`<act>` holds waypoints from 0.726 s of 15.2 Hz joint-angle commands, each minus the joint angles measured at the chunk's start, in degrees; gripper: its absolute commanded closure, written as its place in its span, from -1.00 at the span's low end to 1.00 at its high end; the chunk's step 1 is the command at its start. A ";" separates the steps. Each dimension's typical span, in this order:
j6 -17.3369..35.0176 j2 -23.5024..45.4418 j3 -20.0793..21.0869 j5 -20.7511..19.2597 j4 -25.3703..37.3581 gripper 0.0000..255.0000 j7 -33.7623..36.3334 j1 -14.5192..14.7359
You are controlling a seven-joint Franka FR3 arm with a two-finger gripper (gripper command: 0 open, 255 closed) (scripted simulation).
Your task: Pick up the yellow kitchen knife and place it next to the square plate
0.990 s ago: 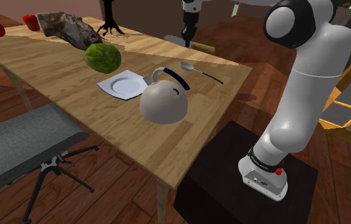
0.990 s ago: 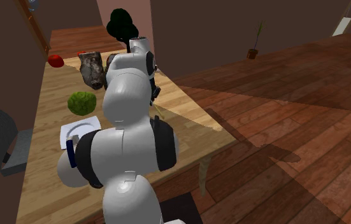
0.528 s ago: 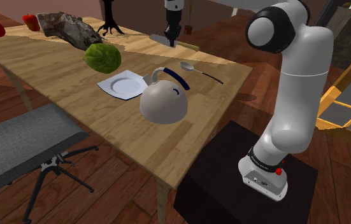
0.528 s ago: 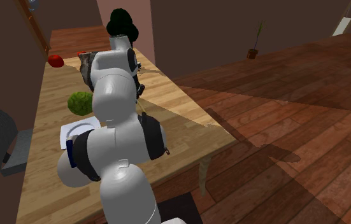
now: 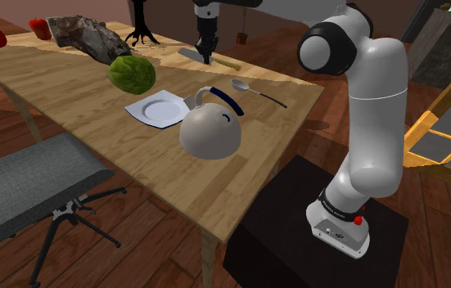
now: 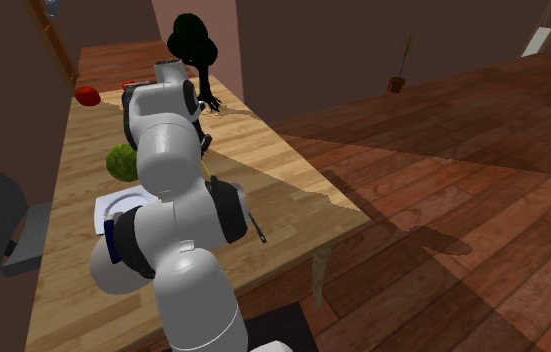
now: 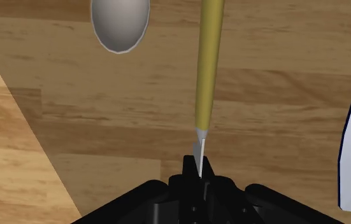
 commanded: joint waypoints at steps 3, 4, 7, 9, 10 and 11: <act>3.50 -0.68 0.02 -0.16 -4.16 1.00 0.15 0.38; 4.35 -0.83 0.03 -0.19 -5.17 1.00 0.19 0.46; 6.84 -1.14 0.05 -0.26 -7.98 1.00 0.27 0.68; 8.44 -1.26 0.07 -0.29 -9.70 1.00 0.32 0.79; 9.23 -1.28 0.08 -0.29 -10.52 1.00 0.34 0.84; 10.01 -1.30 0.10 -0.29 -11.31 1.00 0.36 0.89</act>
